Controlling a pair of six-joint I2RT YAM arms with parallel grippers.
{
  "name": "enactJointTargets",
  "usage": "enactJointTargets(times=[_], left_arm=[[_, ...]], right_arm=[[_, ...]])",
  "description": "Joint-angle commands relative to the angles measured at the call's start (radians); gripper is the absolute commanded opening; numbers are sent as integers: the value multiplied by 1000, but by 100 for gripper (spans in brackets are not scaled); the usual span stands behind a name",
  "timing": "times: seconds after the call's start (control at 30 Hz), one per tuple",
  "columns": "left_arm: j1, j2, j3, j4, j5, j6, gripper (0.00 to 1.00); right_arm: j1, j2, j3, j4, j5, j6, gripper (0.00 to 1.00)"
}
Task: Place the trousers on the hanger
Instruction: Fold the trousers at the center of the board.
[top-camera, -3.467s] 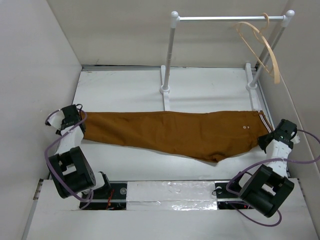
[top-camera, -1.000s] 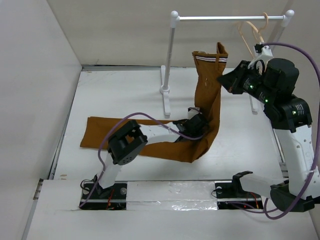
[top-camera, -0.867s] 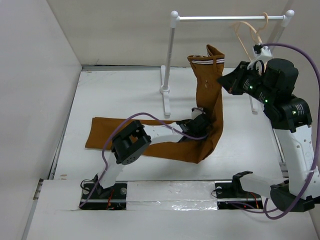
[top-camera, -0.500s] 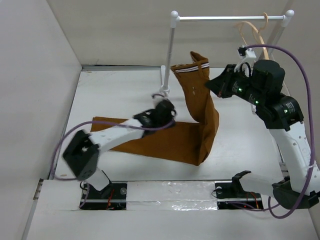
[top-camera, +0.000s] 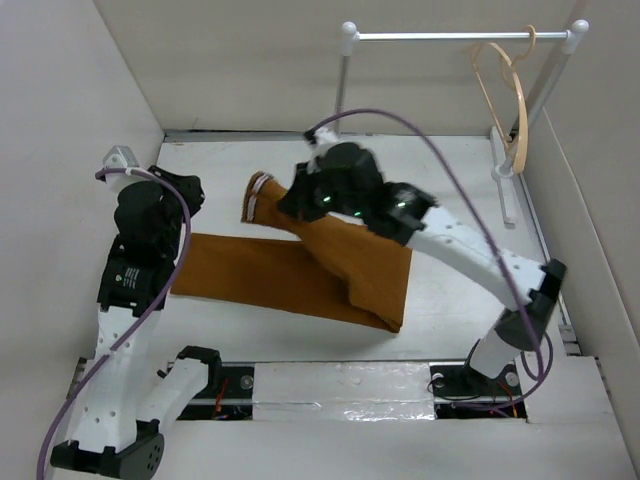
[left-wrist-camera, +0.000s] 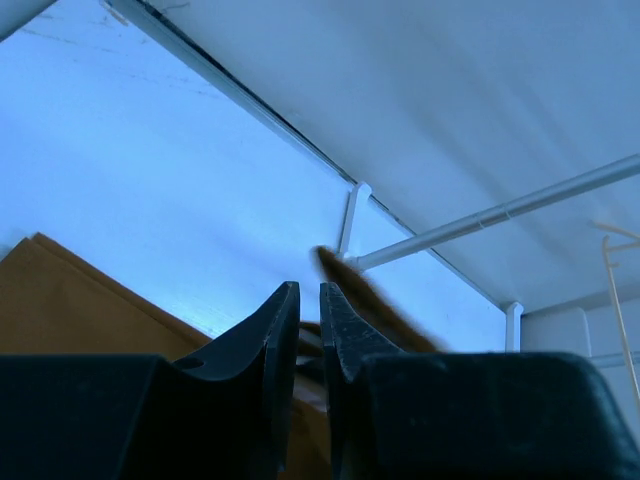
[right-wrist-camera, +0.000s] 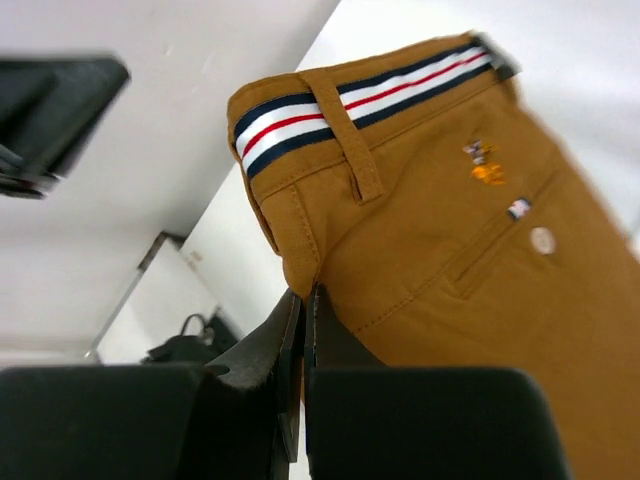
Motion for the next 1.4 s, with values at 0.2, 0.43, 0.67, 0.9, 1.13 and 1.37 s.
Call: enactJointTargets(times=[0.2,0.43,0.67,0.9,1.13,1.37], left_arm=[[3,82,252,-74,-92,105,15],[3,17,104,-74,-107,96,19],[3,105,192,-19,-46,93,19],[3,119,212,-14,-112,131,19],[3,57,159,-30,-227,172,20],[3,57,136,-5,-212,182,20]], right_arm=[[347,403,136,397,351,144,0],[178,217,74,417,252,110,0],[69,167,183,354,207,97,0],[140,468,257,404,134,57,0],[268,793,553,240,-143,26,16],[230,634,340,228,-169,20,79]])
